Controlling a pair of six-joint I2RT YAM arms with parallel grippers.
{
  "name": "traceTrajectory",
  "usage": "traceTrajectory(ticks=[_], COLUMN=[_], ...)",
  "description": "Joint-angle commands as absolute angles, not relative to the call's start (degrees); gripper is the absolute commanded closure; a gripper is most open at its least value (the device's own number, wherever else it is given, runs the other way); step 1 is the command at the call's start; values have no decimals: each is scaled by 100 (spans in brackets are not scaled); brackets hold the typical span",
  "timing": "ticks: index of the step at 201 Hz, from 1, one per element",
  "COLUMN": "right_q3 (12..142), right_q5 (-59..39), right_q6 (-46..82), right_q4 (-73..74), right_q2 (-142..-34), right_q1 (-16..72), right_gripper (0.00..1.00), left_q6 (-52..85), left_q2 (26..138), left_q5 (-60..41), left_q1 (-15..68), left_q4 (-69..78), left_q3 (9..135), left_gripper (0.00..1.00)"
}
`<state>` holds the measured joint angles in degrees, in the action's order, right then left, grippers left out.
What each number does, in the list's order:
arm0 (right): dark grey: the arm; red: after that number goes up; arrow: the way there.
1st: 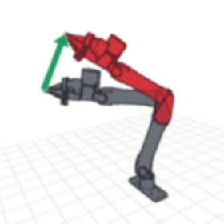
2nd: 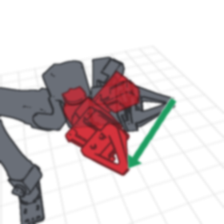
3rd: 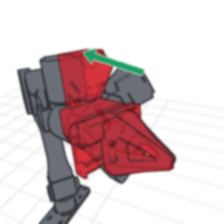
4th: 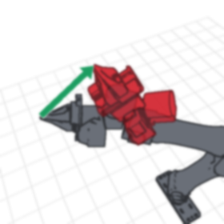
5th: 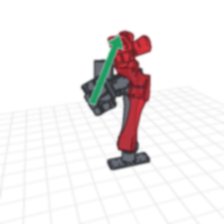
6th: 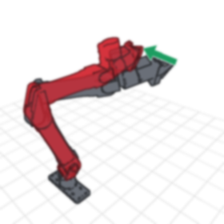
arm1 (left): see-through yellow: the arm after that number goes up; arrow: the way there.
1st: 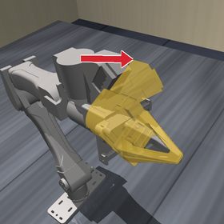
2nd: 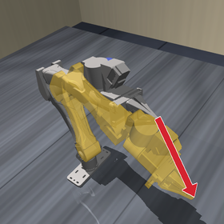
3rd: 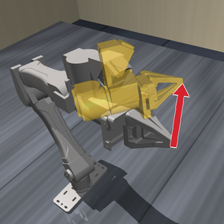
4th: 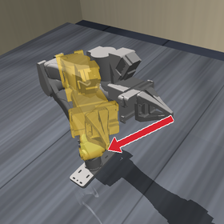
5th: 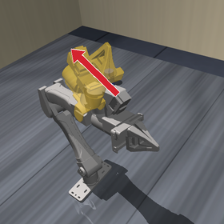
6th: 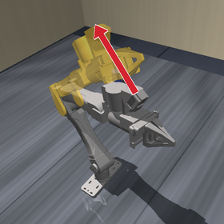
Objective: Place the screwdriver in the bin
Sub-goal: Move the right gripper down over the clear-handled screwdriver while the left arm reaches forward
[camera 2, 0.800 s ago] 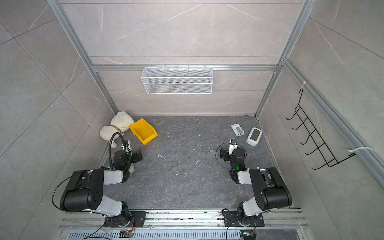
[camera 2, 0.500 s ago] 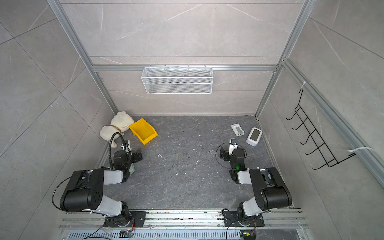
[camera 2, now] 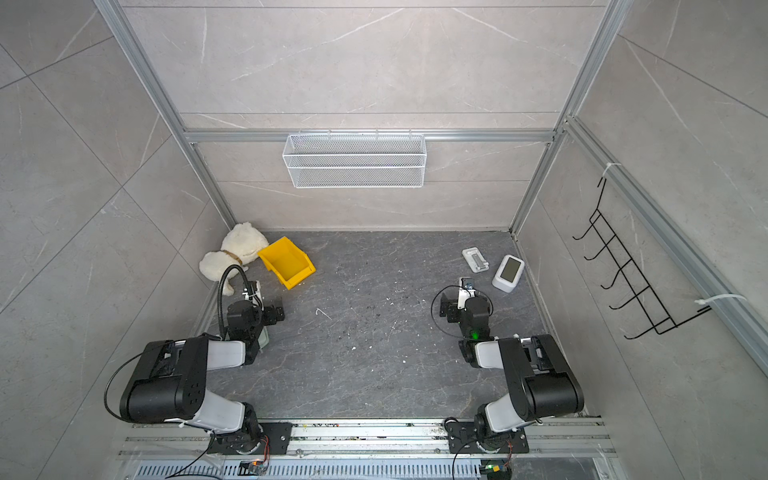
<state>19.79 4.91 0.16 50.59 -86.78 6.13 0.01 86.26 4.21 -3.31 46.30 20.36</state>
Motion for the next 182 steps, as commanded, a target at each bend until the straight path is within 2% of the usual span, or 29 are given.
traceTrajectory(ticks=[1, 44, 74, 110, 130, 159, 182], right_q3=[2050, 1959, 2219, 2712, 3167, 3971, 4345], right_q5=[433, 468, 369, 489, 759, 1285, 1551], right_q6=[-46, -44, 2, 380, 835, 1501, 1618], right_q4=[5043, 4312, 3229, 1671, 351, -1692, -2544], right_q2=[-8654, -7553, -6652, -5550, -5196, -5230, -5546], right_q1=[597, 602, 601, 597, 599, 602, 592], right_gripper=[1, 1, 1, 1, 1, 1, 1], left_q6=[64, -562, -1211, -1623, -1590, -1576, -1326], left_q2=[8390, 6858, 6003, 5642, 5679, 5856, 6045], left_q5=[612, 1627, 1769, 1057, 311, -1008, -1899], left_q1=[-266, 641, 1589, 2764, 3213, 3782, 3903], left_q4=[4859, 3673, 2693, 1918, 1462, 1112, 1364], left_q3=[1990, 2029, 2438, 2980, 3357, 3675, 3747], left_gripper=[0, 0, 0, 0, 0, 0, 0])
